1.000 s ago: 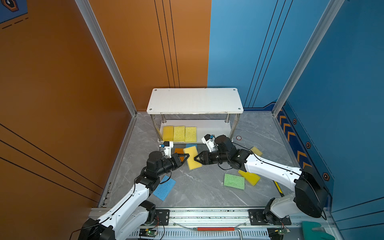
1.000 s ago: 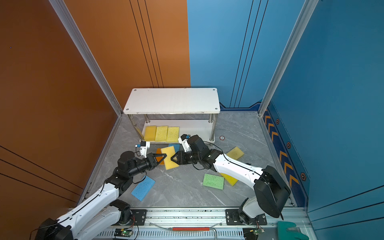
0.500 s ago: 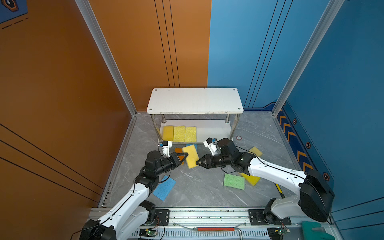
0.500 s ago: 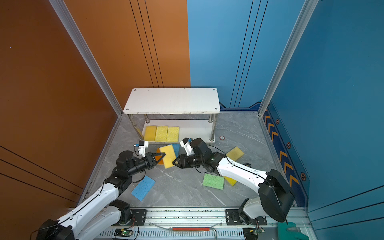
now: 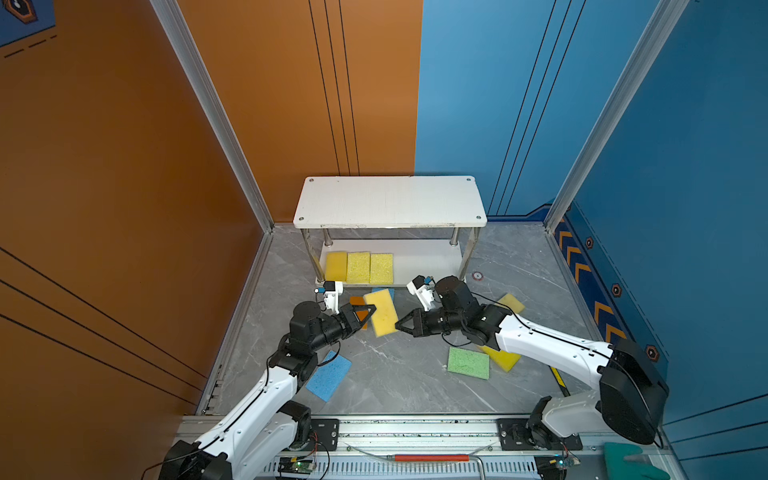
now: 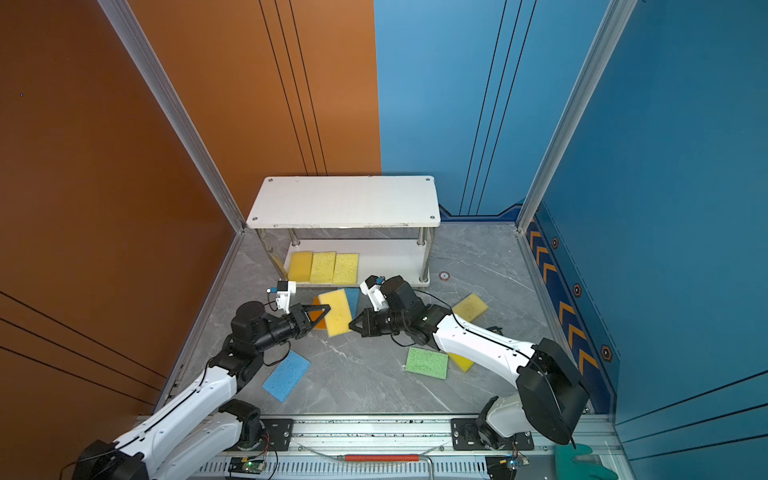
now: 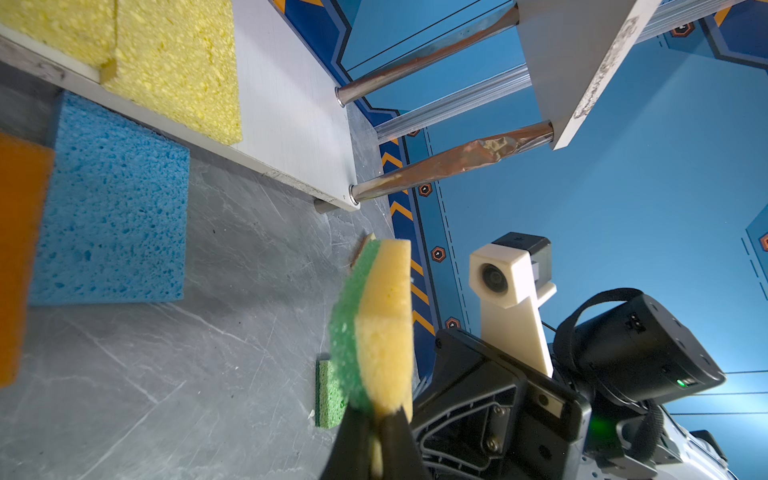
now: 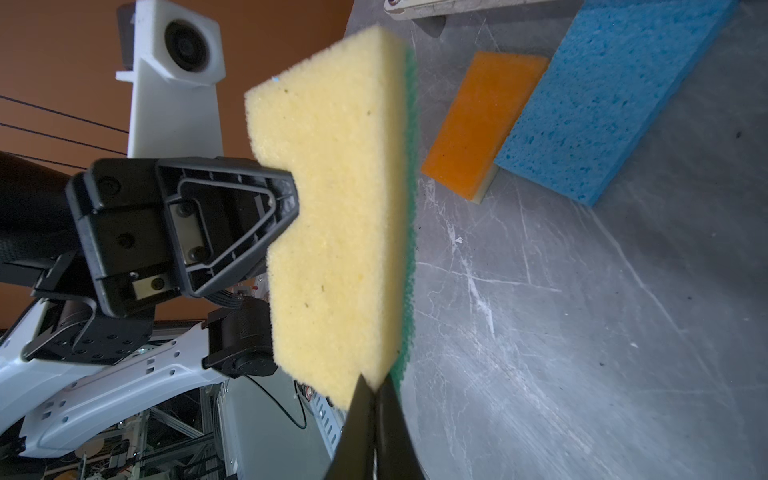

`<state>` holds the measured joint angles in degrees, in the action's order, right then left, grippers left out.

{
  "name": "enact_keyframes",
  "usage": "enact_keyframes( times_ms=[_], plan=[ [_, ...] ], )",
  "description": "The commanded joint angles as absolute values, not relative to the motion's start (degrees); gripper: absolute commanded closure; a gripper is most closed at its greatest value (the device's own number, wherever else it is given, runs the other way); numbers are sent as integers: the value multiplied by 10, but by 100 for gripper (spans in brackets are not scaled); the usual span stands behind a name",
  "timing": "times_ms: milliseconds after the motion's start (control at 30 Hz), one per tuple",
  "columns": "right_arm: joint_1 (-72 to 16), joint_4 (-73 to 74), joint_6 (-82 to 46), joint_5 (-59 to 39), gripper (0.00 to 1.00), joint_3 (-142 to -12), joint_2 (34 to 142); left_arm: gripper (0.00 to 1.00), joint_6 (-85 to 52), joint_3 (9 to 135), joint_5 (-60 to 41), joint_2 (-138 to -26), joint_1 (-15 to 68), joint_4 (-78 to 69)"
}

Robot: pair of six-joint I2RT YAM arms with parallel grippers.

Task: Place and organize the cleaning sponges onto the shelf
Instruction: 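Lift the scrub sponge upright beside the left gripper while the left approaches, then carry the scrub sponge to the lower shelf tier while the left withdraws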

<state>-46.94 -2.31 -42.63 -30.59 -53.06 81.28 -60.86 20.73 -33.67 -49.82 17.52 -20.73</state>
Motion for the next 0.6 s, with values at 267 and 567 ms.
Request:
enact_keyframes(
  times_ms=[267, 567],
  plan=[
    [-431, -22, -445, -208, 100, -533, 780, 2, -571, 238, -392, -442, 82, -124],
    [-360, -53, -453, -120, 100, -584, 822, 2, -342, 399, -270, -357, 27, 280]
  ],
)
